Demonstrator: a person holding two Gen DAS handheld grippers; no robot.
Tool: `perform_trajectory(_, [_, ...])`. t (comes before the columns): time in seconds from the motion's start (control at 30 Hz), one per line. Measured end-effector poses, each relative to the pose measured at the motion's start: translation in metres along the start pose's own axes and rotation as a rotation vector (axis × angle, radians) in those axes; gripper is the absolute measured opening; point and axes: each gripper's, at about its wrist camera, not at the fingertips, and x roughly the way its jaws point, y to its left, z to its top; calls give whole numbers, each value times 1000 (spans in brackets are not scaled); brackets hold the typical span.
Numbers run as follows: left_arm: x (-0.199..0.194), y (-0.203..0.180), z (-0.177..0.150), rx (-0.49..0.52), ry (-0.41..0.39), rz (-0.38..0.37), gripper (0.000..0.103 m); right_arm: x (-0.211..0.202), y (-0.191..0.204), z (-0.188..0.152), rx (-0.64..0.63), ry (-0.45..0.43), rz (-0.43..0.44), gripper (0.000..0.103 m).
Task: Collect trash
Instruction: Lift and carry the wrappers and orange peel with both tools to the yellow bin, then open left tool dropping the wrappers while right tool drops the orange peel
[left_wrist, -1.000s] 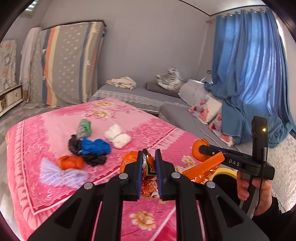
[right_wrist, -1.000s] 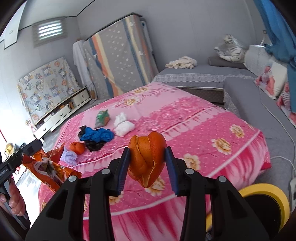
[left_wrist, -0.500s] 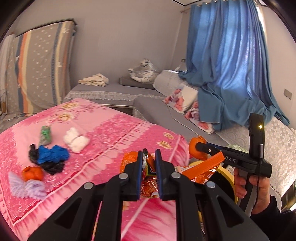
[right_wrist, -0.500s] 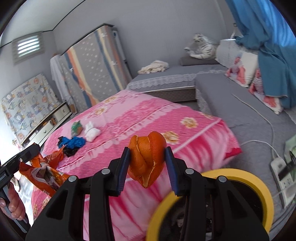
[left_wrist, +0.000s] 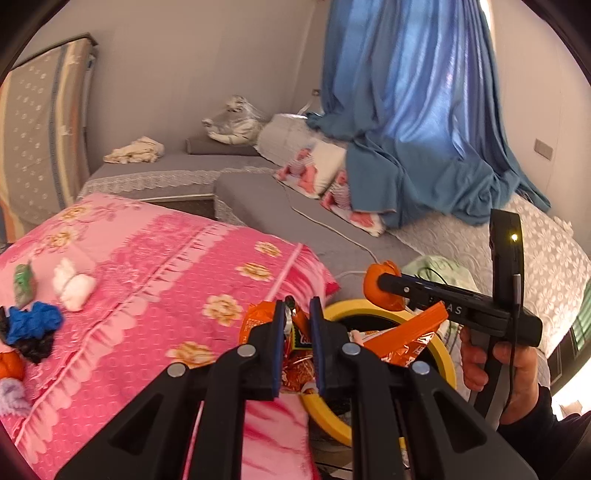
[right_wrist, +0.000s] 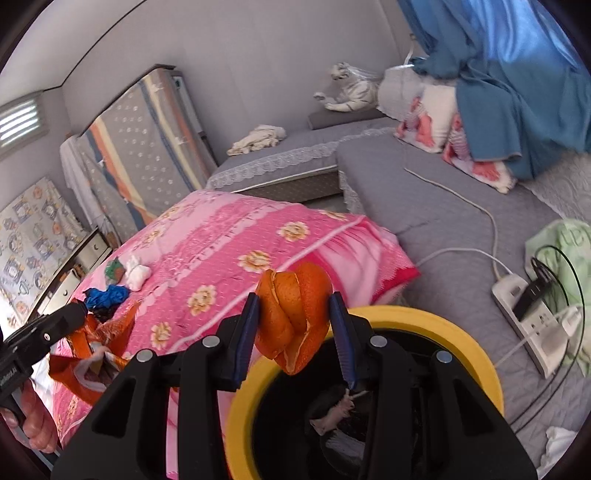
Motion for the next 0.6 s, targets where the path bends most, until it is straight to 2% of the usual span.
perform_trajectory(0.23, [27, -29, -7, 42, 56, -53, 12, -3, -27, -9, 51, 12, -44, 37])
perform_trajectory(0.6, [64, -47, -22, 77, 140, -94, 12, 2, -53, -23, 109, 48, -80, 37])
